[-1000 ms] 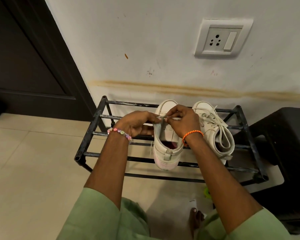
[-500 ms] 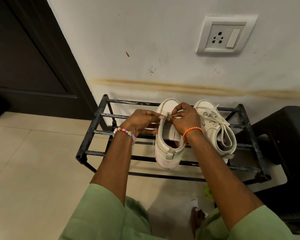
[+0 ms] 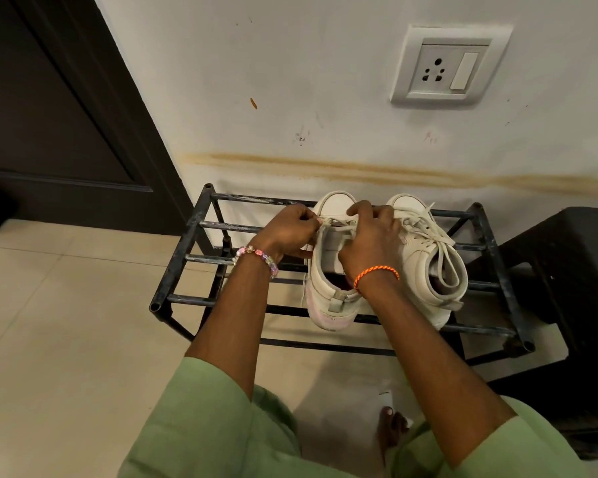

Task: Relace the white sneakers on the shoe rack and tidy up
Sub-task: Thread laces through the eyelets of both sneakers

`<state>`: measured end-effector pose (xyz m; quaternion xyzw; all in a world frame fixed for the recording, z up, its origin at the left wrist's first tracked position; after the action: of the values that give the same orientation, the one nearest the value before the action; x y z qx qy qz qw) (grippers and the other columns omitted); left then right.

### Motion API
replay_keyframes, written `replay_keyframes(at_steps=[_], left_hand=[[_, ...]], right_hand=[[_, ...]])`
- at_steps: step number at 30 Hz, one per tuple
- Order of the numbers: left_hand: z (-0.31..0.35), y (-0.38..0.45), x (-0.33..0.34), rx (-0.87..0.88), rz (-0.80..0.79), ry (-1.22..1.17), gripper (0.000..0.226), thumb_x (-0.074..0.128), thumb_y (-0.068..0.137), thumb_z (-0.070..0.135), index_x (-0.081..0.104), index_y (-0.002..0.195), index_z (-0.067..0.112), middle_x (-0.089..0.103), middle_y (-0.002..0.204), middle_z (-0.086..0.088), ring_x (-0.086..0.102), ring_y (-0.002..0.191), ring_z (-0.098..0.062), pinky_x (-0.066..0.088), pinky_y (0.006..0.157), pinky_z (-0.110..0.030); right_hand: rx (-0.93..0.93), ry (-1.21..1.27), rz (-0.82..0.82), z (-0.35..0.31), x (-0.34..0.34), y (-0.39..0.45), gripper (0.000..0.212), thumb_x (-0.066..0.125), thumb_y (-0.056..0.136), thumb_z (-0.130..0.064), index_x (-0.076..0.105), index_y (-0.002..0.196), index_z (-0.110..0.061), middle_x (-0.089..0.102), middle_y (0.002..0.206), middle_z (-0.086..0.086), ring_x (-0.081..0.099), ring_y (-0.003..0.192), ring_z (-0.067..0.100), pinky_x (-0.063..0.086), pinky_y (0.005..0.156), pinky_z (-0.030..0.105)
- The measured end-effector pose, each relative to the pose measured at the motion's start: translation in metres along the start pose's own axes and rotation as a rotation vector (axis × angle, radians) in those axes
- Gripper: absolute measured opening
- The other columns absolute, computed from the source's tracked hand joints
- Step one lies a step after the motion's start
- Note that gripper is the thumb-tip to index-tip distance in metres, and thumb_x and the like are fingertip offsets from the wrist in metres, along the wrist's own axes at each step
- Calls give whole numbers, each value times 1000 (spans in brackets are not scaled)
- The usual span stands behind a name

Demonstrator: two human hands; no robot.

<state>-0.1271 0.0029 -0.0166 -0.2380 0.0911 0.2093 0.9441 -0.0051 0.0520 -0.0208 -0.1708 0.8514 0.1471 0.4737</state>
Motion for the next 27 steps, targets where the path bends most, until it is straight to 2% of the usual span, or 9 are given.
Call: replay_keyframes(at_steps=[5,12,14,16,19,21,23,25,27], left_hand=[[15,-1,-8,91,100,19,12,45,98,15,54,96,8,58,95,-5,59,73,-8,47,60,-23],[74,-33,-33,263,50,-733,18,42,99,5,50,83,6,60,83,-5,71,78,-21,56,75,-28],[85,-39,-39,308,53,-804,16,44,98,6,51,85,7,63,85,-3,71,77,-20,56,75,-28],[83,-38,-36,270,97,-657,15,44,98,9,54,86,9,64,86,0,67,66,-12,53,59,-21],[61,-24,-24,163,176,-128,17,45,95,13,56,81,14,64,83,3,50,54,-8,38,49,-19],[41,-14,-13,121,142,219,15,53,93,17,61,81,12,62,79,1,50,59,-11,39,54,-21],[22,-5,-2,86,97,435,16,61,90,23,71,91,11,65,83,-5,60,76,-17,45,69,-24],[11,0,1,68,130,475,13,65,86,23,74,89,14,69,86,-5,64,92,-24,49,85,-31],[10,1,1,64,167,477,9,68,82,22,73,74,21,69,81,-1,63,97,-26,47,93,-44]], right_hand=[[91,-49,30,8,-3,-5,57,62,74,1,40,125,-13,36,130,18,36,118,36,34,96,41],[82,-60,-43,9,-4,-5,63,66,72,1,37,127,-12,36,131,18,35,120,36,35,96,41],[68,-49,-49,8,-4,-5,64,65,72,1,37,128,-11,37,130,19,35,120,35,35,95,40],[65,-11,-53,7,-4,-5,62,64,73,1,37,128,-9,37,129,19,35,119,35,35,94,38],[124,110,-28,8,-5,-9,60,63,74,-2,36,128,-5,39,127,20,43,114,37,40,91,36],[165,221,21,10,-5,-14,54,63,74,-4,38,122,-2,42,124,21,49,105,37,42,83,33],[192,304,65,13,-5,-18,41,62,76,-4,42,112,-2,46,119,20,50,93,31,39,74,28],[213,343,81,14,-5,-19,32,59,77,-4,46,106,-4,48,116,17,44,84,22,32,71,22],[222,343,77,14,-5,-20,28,58,77,-4,51,104,-4,49,114,16,40,83,19,31,72,21]])
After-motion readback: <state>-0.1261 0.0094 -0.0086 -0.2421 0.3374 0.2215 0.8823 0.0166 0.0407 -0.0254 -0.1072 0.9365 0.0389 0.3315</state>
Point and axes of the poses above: each hand's wrist, its own y-axis towards the middle knuckle, its own x-axis out of the palm, z = x × y, the point moved 2 cm from there along y, towards the middle knuckle
